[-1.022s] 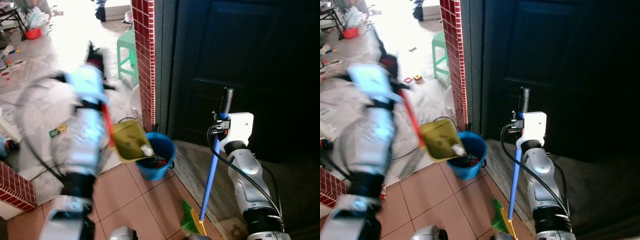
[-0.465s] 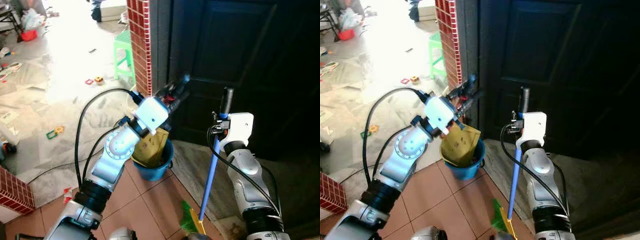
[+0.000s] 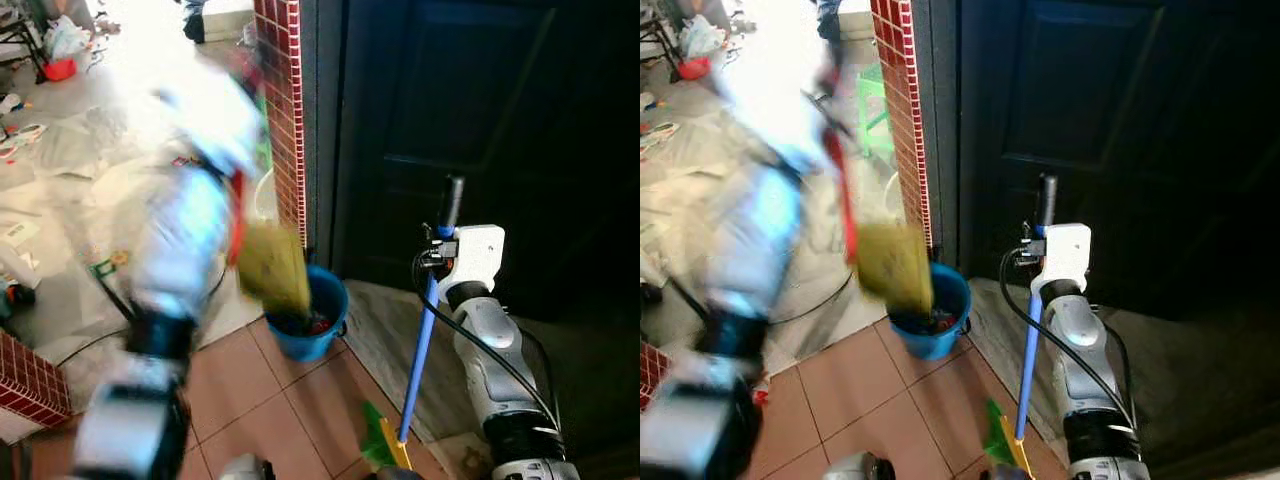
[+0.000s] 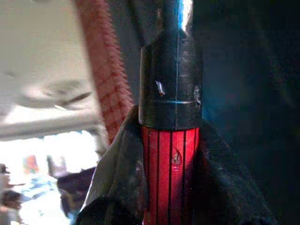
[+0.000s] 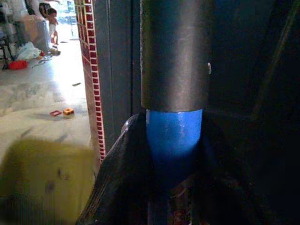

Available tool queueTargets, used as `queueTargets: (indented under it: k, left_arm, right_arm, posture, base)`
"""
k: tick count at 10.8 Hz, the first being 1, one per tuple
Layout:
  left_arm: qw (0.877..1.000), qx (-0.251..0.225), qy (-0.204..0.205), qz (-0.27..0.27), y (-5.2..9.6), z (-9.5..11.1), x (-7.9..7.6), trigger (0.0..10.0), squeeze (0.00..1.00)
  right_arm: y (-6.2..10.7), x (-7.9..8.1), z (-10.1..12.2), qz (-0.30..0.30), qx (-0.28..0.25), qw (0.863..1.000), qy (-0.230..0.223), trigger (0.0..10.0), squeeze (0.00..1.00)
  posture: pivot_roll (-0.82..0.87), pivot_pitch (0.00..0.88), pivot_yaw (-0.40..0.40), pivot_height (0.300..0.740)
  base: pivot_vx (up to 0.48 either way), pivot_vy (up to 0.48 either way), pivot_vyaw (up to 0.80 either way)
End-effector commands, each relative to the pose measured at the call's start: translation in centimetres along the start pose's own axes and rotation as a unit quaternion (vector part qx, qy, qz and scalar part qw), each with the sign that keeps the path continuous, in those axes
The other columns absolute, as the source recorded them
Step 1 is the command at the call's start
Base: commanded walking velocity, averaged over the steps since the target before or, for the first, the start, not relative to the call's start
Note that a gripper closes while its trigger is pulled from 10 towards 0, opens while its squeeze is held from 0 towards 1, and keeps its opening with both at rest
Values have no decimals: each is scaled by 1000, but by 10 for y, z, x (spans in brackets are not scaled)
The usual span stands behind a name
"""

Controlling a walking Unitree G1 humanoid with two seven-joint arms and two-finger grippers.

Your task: Sweep floor

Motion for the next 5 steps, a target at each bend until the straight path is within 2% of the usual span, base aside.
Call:
queueTargets:
  k: [1, 2, 3, 4, 5]
  left_arm:
    - [996, -63, -46, 39, -17, 39, 23, 10000, 0]
    - [992, -61, -83, 67, -19, 43, 39, 10000, 0]
    - [989, -65, -97, 94, -17, 47, 55, 10000, 0]
    - [983, -45, -134, 116, -13, 38, 72, 10000, 0]
    - [980, -7, -148, 132, -6, 22, 84, 10000, 0]
  right_arm:
    - [-5, 5, 11, 5, -24, 1000, -8, 10000, 0]
    - [-5, 6, 11, 6, -25, 1000, -8, 10000, 0]
    - [-5, 6, 11, 6, -24, 1000, -9, 10000, 0]
    - [-6, 6, 10, 7, -24, 1000, -6, 10000, 0]
    - [-5, 6, 10, 6, -24, 1000, -4, 10000, 0]
  posture:
    - [-101, 0, 44, 740]
    - [-100, 0, 44, 740]
    - [-100, 0, 44, 740]
    - [-97, 0, 42, 740]
    - [-99, 0, 41, 740]
  base:
    - [0, 0, 0]
    - [0, 0, 0]
    - [0, 0, 0]
    - [0, 0, 0]
    - [0, 0, 0]
Point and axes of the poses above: a point about 5 cm out from each wrist's last joint towards the gripper, its own y axis pointing back from the gripper into the wrist, its own z axis along the axis of the wrist's last joint, x = y × z, the point moved 5 cm from there along -y, pointing out of the wrist towards the gripper, and after that the axes turned 2 degrees about -y, right-handed, at the moved point
